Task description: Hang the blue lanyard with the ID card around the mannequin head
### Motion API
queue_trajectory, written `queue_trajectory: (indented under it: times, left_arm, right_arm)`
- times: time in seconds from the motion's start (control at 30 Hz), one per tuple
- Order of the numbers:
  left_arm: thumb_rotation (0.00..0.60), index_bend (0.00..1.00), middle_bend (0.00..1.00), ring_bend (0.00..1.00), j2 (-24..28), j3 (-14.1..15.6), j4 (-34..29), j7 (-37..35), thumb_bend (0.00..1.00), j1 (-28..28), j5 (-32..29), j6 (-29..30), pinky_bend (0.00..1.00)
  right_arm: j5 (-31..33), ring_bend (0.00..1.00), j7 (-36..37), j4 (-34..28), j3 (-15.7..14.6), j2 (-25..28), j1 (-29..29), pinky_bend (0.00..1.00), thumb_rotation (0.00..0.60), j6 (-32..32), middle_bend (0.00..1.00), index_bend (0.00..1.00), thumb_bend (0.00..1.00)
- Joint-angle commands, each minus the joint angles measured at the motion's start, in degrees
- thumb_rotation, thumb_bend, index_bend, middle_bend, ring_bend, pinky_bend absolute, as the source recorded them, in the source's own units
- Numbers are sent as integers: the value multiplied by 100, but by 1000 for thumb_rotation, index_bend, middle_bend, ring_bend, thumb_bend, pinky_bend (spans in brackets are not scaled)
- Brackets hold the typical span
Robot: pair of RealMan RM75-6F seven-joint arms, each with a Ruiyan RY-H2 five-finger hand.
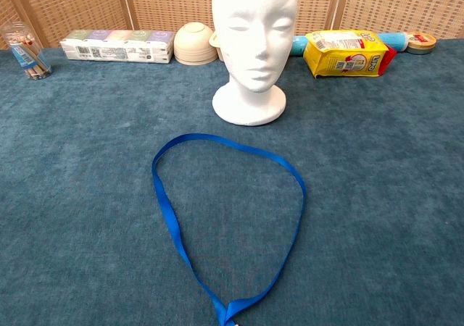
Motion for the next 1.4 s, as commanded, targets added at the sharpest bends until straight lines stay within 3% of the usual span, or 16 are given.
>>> queue_trajectory:
  times: [0.03, 0.53, 1.0, 1.2, 1.4]
  left_arm:
    - [341, 596, 502, 371, -7, 2, -1, 0, 109, -26, -14, -53, 158]
    - [344, 596, 502, 372, 149, -25, 10, -101, 109, 16, 11, 105, 158]
    - [339, 596, 502, 372, 203, -63, -19, -72, 110, -12, -78, 51, 157]
    - [342, 596, 502, 372, 229, -115, -57, -8, 109, -58, -162, -8, 158]
    - [338, 596, 502, 372, 247, -183, -92, 84, 109, -138, -303, -137, 158]
  right_arm:
    - [21, 459, -14, -8, 3, -13, 15, 436, 406, -37, 533, 412, 329]
    - [-105, 464, 695, -49, 22, 1, 294, 460, 405, -361, 533, 412, 329]
    - [-17, 479, 1110, -160, 355, -118, 1070, 477, 410, -1176, 535, 412, 329]
    - [235, 491, 991, -21, 547, -431, 1410, 497, 405, -1540, 538, 412, 329]
    - [566, 563, 536, 93, 742, -827, 1674, 590, 406, -1758, 553, 412, 327]
